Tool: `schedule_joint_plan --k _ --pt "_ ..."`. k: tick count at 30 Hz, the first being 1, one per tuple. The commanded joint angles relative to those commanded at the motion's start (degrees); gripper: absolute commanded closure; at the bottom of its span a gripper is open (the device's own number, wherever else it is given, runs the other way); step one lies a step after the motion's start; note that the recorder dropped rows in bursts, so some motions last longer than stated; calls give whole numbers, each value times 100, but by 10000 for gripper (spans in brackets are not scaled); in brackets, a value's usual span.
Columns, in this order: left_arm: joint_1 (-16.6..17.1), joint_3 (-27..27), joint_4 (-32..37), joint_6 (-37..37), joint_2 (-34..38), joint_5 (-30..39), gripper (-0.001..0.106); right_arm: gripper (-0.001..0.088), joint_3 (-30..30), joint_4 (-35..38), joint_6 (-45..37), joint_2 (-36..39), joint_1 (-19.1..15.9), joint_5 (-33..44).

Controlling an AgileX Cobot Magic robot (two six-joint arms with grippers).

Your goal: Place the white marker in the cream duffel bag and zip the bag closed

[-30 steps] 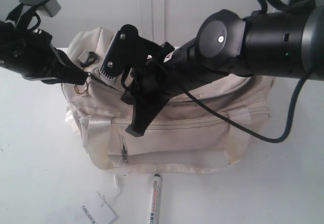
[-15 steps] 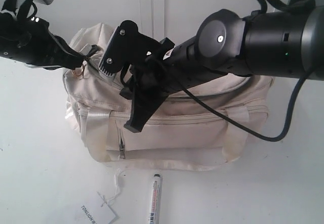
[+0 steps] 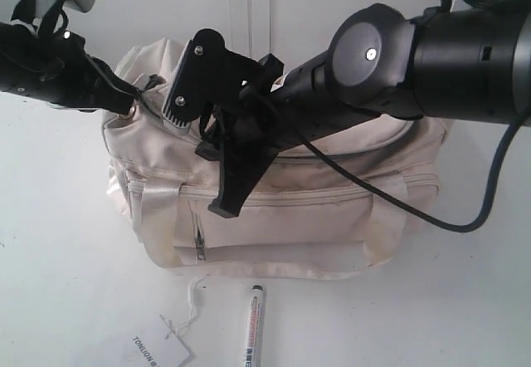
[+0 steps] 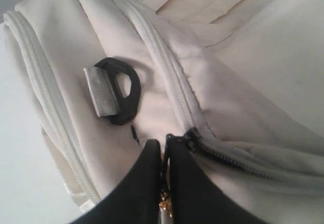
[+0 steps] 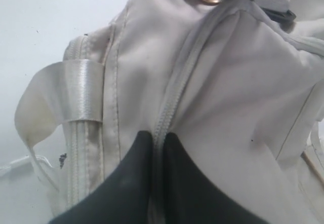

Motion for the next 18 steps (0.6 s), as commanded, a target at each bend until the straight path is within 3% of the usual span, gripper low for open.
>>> schedule_joint_plan --k 18 --pt "0 0 24 0 0 789 1053 868 0 0 32 62 0 9"
